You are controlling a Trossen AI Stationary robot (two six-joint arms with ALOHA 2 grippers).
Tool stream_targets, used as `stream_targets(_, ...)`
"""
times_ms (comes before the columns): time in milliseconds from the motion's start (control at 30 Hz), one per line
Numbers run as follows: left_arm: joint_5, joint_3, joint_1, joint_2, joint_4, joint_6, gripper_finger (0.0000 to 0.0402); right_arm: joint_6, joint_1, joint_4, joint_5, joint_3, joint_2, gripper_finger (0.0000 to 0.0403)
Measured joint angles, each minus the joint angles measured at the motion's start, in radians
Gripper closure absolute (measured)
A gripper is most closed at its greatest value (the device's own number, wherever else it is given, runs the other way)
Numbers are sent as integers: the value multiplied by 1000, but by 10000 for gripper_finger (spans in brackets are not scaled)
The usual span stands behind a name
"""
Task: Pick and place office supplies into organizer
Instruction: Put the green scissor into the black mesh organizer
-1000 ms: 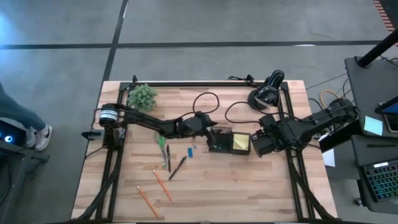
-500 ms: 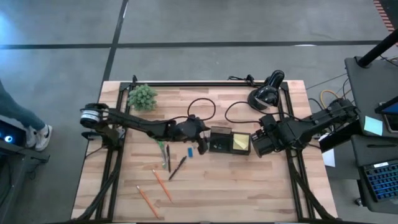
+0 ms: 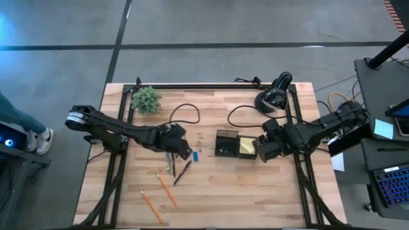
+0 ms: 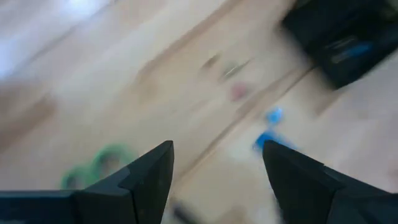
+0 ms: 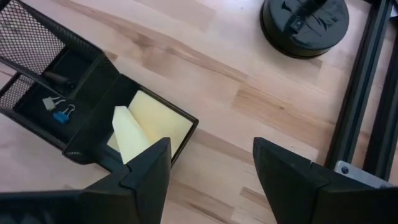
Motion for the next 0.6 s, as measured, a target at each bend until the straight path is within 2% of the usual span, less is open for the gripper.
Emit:
stream_targets(133, 147, -2, 17, 13, -180, -209, 169, 0, -1, -1, 0, -1, 0, 184)
stream_targets(200, 203, -11, 20, 30, -219, -282, 169, 0, -2, -1, 4, -4, 0, 183)
stream_targets(400, 213, -28, 33, 88, -210, -322, 169, 1, -17, 2, 27, -13, 0, 183)
stream_targets(600, 128, -28, 91, 97, -269, -398, 169, -1, -23, 4, 27, -13, 0, 183)
